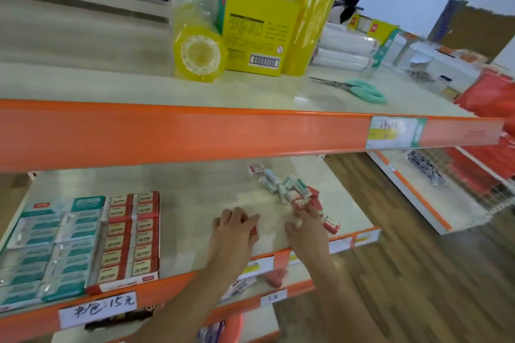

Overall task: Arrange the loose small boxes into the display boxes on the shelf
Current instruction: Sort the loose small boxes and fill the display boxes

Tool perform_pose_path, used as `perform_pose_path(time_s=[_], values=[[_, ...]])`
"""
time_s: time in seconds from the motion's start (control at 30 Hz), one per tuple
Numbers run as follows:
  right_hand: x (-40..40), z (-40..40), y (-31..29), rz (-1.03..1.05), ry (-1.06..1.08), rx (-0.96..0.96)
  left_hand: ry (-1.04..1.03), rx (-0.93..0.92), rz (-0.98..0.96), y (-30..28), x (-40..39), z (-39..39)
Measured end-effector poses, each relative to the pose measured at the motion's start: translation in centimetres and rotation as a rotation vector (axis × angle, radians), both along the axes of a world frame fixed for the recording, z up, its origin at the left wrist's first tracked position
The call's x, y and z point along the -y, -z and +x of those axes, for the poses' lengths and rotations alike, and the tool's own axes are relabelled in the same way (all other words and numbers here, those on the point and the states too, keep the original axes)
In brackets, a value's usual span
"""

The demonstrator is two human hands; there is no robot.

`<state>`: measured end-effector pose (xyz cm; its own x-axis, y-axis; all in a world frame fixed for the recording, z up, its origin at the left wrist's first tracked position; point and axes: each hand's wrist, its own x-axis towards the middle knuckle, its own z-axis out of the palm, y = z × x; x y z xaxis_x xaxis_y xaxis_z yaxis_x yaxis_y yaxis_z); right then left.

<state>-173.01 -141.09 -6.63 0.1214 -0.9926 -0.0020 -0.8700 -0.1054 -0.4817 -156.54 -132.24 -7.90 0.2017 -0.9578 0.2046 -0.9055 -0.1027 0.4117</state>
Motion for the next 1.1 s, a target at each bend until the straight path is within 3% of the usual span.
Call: perform_pose_path(time_s=[0.13,0.3,0.5,0.7,0.87,1.1], values=[[-1.2,0.6,0.7,-0.105,-0.056,0.129,-0.032,-0.137,-0.08,0.0,-0.2,0.1],[-1.4,0.4,0.7,-0.03,-0.135,0.184,-0.032,-0.385,-0.191,0.2,-0.4,0.2],[-1.5,0.4,0.3,0.018,-0.155,0.219,-0.107,-0.244,-0.12,0.0,-0.7,0.6],[-2.0,0.1,0.1,0.02,-0.158,0.27,-0.151,-0.26,-0.074,-0.1,-0.7,0.6],[-2.6,0.8,-0.2,0.003,-0.172,0.335,-0.143,-0.322,-0.124,-0.6,-1.0,0.9],[-3.5,4.2,-1.5,-0.062,-0.325,0.432,-0.174,-0.269,-0.279,-2.8,-3.3,4.2]])
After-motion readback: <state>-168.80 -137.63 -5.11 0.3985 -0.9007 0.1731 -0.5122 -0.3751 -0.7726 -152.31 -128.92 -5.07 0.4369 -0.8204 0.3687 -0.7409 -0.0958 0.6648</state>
